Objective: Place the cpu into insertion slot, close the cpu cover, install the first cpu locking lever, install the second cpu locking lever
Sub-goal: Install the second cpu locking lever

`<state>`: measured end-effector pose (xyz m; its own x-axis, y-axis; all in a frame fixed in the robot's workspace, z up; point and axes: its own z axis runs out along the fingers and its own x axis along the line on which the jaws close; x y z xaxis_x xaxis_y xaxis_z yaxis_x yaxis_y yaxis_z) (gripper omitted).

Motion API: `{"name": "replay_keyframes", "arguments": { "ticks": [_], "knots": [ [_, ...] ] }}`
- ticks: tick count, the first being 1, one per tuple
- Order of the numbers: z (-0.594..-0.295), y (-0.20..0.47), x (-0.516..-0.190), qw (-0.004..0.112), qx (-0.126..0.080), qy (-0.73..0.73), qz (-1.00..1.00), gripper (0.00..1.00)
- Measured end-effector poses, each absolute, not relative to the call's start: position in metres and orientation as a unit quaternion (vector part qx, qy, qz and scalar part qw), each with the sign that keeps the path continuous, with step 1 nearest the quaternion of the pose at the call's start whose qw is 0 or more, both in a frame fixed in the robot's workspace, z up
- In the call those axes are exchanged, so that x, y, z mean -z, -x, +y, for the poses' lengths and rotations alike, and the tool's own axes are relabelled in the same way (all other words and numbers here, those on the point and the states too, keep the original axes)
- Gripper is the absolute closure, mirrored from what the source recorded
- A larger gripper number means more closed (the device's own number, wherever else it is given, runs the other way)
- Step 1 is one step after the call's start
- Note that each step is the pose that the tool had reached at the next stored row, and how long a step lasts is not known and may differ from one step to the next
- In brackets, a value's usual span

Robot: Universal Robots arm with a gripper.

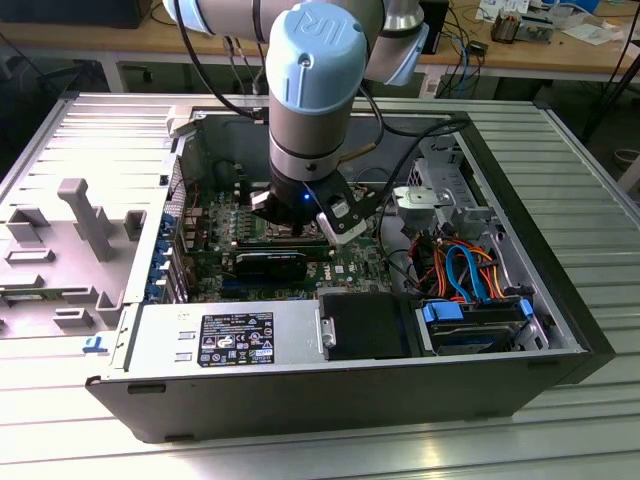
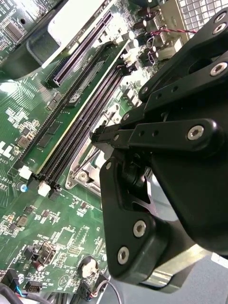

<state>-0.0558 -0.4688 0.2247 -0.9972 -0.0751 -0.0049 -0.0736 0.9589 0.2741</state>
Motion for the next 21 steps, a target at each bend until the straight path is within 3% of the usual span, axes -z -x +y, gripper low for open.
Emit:
{"name": "replay_keyframes", "arguments": {
  "ticks": [21],
  "knots": [
    [-0.471,0.067,-0.215,0.003,0.138,-0.038,-0.99,0.89]
  ]
}}
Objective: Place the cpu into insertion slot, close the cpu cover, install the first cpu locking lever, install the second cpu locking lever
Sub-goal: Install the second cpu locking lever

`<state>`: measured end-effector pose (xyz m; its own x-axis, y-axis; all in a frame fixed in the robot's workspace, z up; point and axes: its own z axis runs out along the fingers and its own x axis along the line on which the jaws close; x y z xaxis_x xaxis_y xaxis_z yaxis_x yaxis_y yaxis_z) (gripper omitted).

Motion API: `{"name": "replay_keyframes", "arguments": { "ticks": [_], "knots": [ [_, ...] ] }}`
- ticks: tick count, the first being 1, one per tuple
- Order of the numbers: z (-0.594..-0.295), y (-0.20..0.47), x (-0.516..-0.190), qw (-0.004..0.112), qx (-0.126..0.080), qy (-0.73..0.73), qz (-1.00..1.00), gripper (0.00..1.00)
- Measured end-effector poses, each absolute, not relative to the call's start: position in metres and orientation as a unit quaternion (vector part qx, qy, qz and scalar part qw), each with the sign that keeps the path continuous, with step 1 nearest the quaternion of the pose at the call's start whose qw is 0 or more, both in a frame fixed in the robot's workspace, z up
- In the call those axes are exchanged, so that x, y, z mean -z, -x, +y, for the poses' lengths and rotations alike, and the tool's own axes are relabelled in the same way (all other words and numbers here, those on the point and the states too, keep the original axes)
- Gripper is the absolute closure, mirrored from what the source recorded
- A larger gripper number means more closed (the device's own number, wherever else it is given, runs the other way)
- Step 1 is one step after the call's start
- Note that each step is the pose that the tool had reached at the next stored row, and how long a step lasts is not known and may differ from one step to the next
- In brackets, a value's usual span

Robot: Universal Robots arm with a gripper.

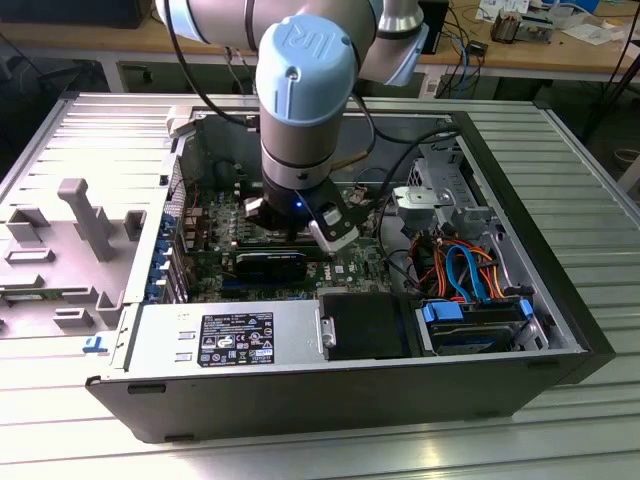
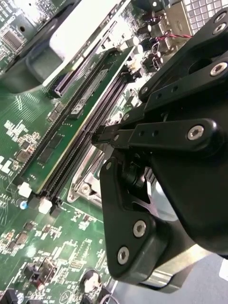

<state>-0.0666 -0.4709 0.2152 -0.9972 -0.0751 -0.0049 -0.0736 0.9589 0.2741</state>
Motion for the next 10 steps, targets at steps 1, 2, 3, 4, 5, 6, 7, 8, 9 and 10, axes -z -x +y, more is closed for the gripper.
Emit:
{"name": "replay_keyframes", "arguments": {
  "ticks": [1,2,3,4,5,6,7,8,9,10],
  "knots": [
    [-0.47,0.068,-0.215,0.003,0.138,-0.038,-0.99,0.89],
    [-0.468,0.07,-0.214,0.003,0.138,-0.038,-0.99,0.89],
    [-0.467,0.075,-0.214,0.003,0.138,-0.038,-0.99,0.89],
    [-0.466,0.077,-0.214,0.003,0.138,-0.038,-0.99,0.89],
    [-0.466,0.08,-0.213,0.003,0.138,-0.038,-0.99,0.89],
    [-0.466,0.081,-0.213,0.003,0.138,-0.038,-0.99,0.89],
    [-0.466,0.083,-0.213,0.003,0.138,-0.038,-0.99,0.89],
    [-0.466,0.086,-0.213,0.003,0.138,-0.038,-0.99,0.89],
    [-0.466,0.089,-0.212,0.003,0.138,-0.038,-0.99,0.89],
    [-0.466,0.091,-0.212,0.003,0.138,-0.038,-0.99,0.89]
  ]
}}
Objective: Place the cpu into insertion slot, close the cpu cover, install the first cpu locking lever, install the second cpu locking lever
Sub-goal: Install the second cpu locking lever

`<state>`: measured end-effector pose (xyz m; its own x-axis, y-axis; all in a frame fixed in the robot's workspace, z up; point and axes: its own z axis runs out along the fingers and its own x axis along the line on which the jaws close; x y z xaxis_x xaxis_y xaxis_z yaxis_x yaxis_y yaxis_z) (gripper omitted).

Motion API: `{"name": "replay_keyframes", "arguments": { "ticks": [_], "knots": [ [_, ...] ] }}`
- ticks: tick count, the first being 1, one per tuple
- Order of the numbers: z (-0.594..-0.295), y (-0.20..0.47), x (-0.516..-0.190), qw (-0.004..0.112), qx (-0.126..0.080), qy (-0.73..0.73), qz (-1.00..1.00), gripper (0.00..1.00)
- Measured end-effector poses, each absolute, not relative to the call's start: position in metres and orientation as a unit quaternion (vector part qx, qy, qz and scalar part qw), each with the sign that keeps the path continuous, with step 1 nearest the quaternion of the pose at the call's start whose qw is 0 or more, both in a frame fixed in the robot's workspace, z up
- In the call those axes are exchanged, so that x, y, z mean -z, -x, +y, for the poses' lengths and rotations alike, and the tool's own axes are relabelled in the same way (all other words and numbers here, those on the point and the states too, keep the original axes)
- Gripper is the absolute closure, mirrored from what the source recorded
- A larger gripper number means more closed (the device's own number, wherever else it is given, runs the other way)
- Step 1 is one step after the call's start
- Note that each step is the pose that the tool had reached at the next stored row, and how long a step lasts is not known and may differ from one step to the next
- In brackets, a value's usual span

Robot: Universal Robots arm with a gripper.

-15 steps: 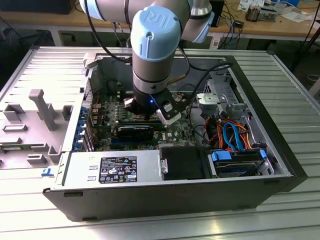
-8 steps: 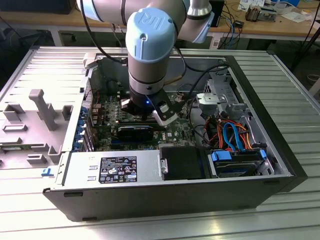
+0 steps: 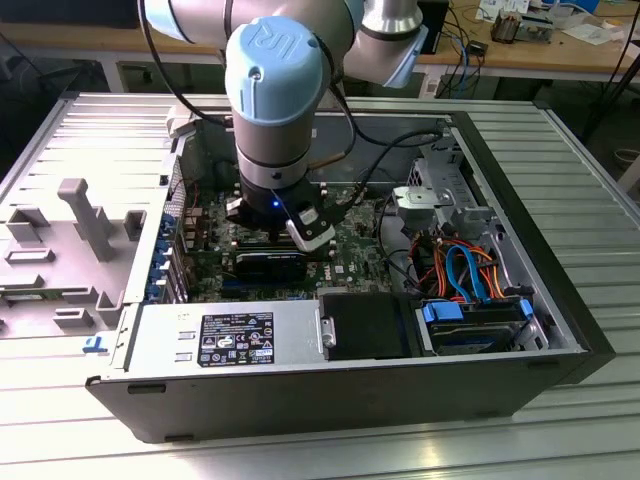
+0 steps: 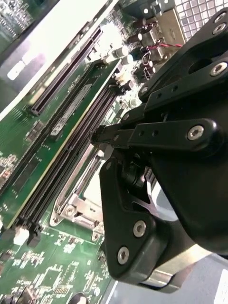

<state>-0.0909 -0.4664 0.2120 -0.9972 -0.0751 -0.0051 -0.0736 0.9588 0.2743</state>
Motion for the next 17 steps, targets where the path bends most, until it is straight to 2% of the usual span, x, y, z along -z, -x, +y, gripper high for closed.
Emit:
{"name": "replay_keyframes", "arguments": {
  "ticks": [17],
  "knots": [
    [-0.466,0.108,-0.206,0.003,0.138,-0.039,-0.99,0.89]
  ]
}}
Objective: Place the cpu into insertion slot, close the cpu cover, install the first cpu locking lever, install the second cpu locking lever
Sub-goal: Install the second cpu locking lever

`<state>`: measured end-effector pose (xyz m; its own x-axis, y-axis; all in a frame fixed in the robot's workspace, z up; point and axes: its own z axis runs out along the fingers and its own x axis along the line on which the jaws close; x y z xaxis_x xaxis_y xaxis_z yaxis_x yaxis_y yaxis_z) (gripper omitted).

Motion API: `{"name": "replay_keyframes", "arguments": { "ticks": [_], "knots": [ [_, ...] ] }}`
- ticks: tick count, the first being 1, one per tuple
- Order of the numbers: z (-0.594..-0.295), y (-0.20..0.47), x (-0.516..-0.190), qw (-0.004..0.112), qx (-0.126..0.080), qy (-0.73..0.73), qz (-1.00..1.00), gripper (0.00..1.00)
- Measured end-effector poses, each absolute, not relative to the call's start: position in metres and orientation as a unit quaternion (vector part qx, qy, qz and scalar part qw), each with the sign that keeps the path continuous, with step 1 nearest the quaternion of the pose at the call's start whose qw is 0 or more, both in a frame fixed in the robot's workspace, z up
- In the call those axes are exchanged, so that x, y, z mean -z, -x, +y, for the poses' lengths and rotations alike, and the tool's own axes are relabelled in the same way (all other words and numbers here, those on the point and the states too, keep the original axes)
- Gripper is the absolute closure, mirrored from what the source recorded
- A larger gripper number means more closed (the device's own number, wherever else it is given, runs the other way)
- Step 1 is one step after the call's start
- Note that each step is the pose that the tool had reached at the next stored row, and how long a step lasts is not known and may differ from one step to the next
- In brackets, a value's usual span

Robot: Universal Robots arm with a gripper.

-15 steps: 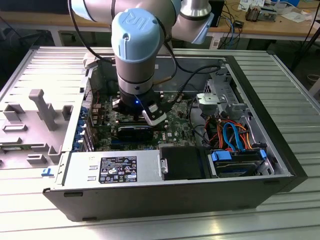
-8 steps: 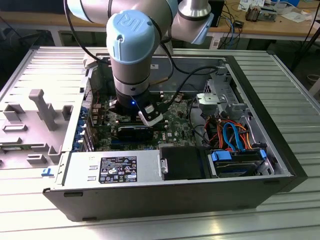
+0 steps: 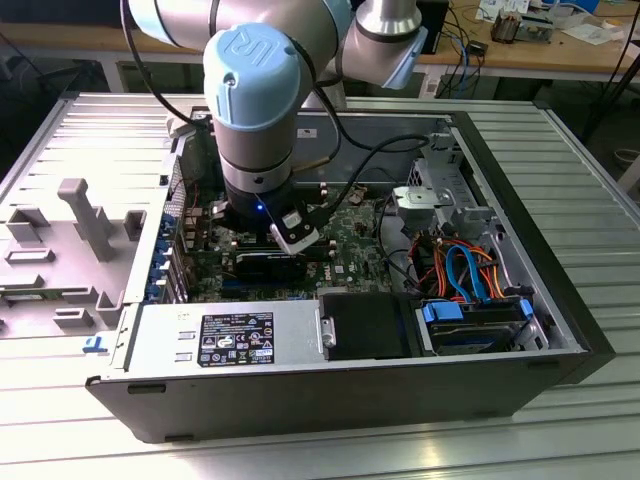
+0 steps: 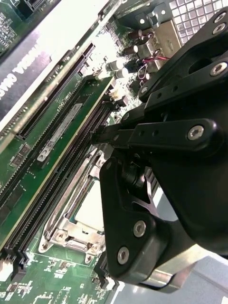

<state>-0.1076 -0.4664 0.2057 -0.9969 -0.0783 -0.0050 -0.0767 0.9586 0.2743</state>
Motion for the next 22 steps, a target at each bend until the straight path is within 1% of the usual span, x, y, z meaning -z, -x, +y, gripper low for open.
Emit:
{"name": "replay_keyframes", "arguments": {
  "ticks": [22],
  "knots": [
    [-0.46,0.108,-0.194,0.003,0.138,-0.041,-0.99,0.89]
  ]
}}
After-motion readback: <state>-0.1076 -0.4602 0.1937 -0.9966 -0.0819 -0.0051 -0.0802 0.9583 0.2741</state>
